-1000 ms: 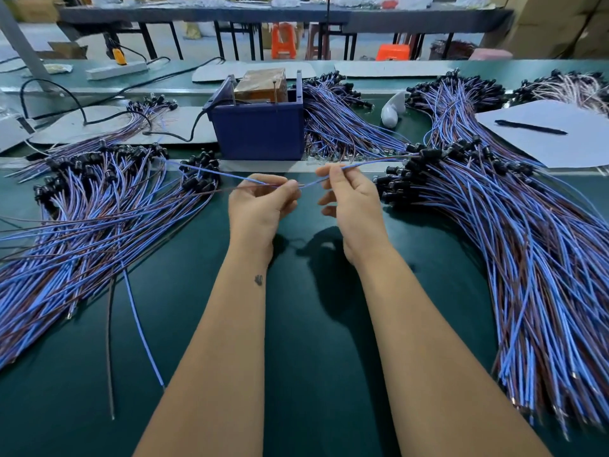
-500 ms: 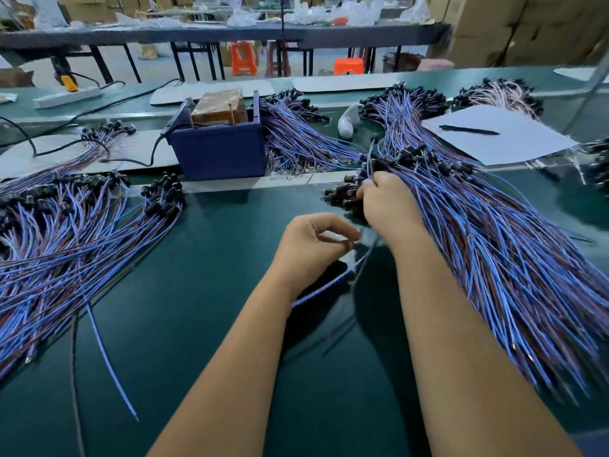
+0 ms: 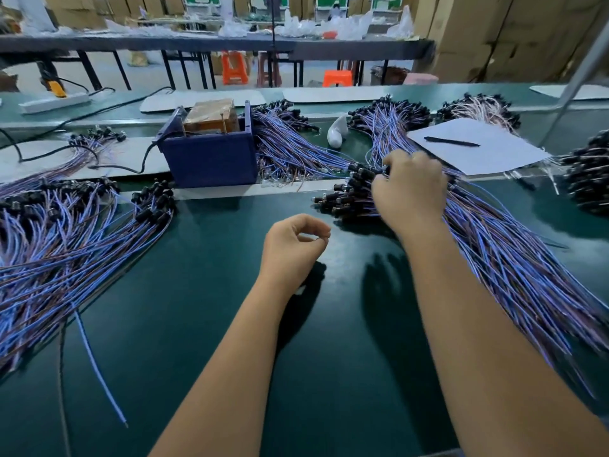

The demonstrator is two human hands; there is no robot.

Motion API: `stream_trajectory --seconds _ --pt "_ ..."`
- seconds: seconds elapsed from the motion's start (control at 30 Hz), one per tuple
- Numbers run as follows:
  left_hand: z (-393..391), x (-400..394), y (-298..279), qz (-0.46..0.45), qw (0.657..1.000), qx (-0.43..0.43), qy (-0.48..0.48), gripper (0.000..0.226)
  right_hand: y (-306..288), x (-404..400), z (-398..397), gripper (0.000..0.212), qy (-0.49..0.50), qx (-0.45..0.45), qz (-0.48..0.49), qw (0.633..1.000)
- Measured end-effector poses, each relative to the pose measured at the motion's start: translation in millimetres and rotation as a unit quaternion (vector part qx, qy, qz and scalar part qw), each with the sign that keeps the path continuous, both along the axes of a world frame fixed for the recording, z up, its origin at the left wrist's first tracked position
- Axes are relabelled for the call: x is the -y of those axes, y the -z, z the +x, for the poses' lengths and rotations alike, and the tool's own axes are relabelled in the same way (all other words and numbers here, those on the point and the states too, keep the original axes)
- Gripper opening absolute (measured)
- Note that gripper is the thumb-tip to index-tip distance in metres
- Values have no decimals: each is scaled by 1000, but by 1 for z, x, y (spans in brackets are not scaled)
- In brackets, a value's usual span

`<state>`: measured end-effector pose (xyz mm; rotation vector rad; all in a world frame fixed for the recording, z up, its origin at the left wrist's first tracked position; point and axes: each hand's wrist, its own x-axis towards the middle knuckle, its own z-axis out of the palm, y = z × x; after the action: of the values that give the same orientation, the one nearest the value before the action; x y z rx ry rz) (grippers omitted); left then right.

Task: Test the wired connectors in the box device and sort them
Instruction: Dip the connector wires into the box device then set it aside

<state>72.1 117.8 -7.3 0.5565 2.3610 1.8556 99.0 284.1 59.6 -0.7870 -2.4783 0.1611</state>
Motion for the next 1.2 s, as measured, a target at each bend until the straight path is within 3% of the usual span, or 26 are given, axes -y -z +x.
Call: stream_trajectory --seconds 0.1,0.2,0.27,0.43,0.57,0.73,0.87,1.0,1.13,1.2 --pt "-9 12 0 -54 997 -35 -53 26 21 53 -18 30 -120 -61 -42 990" --pt "-25 41 -1 -133 967 -80 -202 23 43 105 -34 34 -258 -81 -247 930" --pt "-35 62 -1 -168 942 -93 -276 25 57 127 -41 39 -287 -52 -314 904" --pt "-45 90 0 -275 890 -47 -362 31 72 132 -52 36 -275 -11 -309 910" --pt "-52 100 -1 -349 872 54 -339 53 75 132 -52 34 -287 -3 -303 909" --pt "-53 101 0 -388 854 33 -344 52 77 129 -50 28 -304 -7 -332 893" --pt "-56 103 0 -395 854 12 -340 37 77 128 -48 24 -315 -17 -338 887" --pt "-54 98 3 -336 879 -49 -334 25 77 128 -47 22 -322 -28 -336 885" --pt "-54 90 0 -73 933 -113 -335 17 75 128 -43 21 -315 -74 -386 864" --pt "-52 82 -6 85 952 -98 -279 13 72 129 -43 20 -315 -106 -457 825"
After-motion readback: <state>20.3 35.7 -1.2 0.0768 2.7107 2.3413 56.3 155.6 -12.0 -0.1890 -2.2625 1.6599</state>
